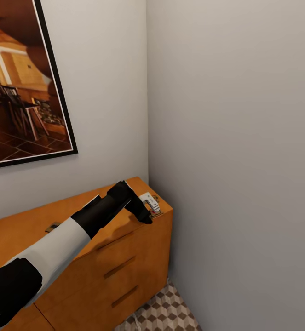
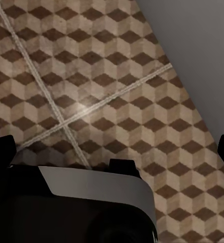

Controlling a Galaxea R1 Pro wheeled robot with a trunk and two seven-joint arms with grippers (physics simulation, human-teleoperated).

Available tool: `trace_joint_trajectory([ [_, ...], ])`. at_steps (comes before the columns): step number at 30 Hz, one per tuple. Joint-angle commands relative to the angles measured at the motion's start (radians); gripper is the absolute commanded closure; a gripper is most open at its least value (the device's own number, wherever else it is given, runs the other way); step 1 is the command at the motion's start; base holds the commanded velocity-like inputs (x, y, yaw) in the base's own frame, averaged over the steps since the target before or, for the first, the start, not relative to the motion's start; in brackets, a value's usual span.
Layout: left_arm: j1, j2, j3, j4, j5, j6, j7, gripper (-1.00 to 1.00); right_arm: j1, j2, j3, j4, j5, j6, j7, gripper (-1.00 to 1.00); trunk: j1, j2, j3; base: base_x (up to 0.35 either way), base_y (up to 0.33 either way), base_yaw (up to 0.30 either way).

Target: Take the four mousetraps from the cabinet in the bathroom and place them on the bathroom floor. Make sure all four end up on the same floor surface, and ensure that at least two of them are either under or directly next to the same bathroom sink.

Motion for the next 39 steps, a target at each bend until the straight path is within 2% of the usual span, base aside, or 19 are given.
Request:
trace_joint_trajectory([
  [1, -0.001, 0.0, -0.001, -0.001, -0.01, 0.002, -0.009, -1.0, -0.001, 0.0, 0.003, 0.001, 0.007, -0.002, -0.007, -1.0, 0.0, -0.001, -0.002, 0.0, 0.0, 0.0],
  [39, -0.001, -0.015, 0.001, -0.019, -0.011, 0.002, -0.011, -1.0, 0.0, 0.0, 0.003, 0.001, 0.007, -0.002, -0.007, -1.0, 0.0, -0.001, -0.03, 0.0, 0.0, 0.0],
])
